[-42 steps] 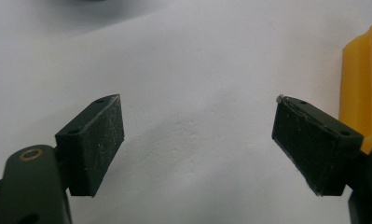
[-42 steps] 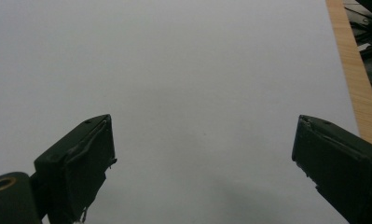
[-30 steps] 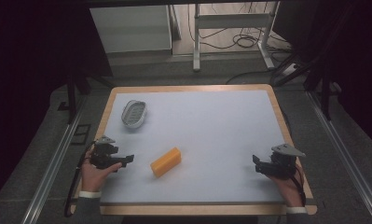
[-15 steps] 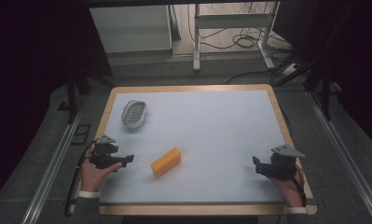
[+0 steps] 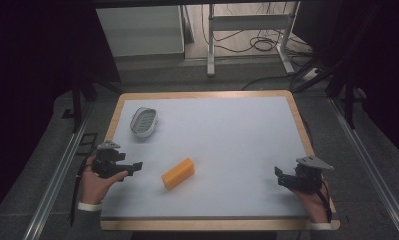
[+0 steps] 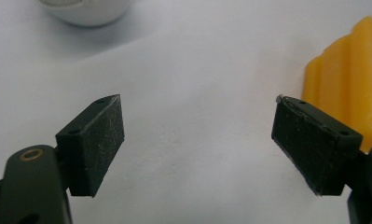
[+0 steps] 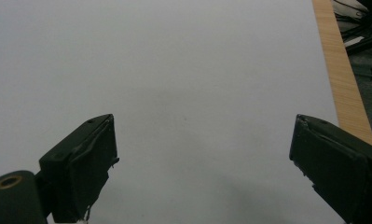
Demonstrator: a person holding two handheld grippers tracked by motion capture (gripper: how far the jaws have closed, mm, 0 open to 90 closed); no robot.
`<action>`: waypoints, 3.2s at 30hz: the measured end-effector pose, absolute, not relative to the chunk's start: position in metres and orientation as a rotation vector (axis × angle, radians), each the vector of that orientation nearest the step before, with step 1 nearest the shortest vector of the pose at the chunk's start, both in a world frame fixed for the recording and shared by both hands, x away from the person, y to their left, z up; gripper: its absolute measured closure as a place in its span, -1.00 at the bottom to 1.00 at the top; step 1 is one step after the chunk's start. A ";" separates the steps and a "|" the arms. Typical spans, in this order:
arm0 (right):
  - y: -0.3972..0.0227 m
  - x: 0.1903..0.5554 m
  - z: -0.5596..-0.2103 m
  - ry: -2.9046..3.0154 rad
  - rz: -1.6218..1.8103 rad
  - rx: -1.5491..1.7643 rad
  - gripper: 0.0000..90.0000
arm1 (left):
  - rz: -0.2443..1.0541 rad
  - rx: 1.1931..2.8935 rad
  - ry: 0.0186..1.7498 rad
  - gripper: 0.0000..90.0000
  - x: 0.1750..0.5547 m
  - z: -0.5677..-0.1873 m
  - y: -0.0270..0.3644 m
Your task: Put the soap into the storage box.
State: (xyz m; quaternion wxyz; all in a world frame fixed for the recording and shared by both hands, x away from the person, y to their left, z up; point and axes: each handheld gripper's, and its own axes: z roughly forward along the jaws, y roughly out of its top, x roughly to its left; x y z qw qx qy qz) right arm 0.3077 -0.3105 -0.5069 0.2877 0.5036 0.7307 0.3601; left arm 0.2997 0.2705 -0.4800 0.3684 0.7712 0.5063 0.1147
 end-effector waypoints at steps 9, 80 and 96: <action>-0.313 0.306 -0.507 1.945 0.966 1.359 -0.84 | 0.301 2.000 1.265 -0.62 0.300 -0.464 0.264; -0.318 0.306 -0.511 1.940 0.929 1.368 -0.84 | 0.247 2.240 1.030 -0.65 0.309 -0.441 0.179; -0.319 0.306 -0.512 1.946 0.925 1.367 -0.84 | 0.208 2.303 0.983 -0.66 0.312 -0.452 0.154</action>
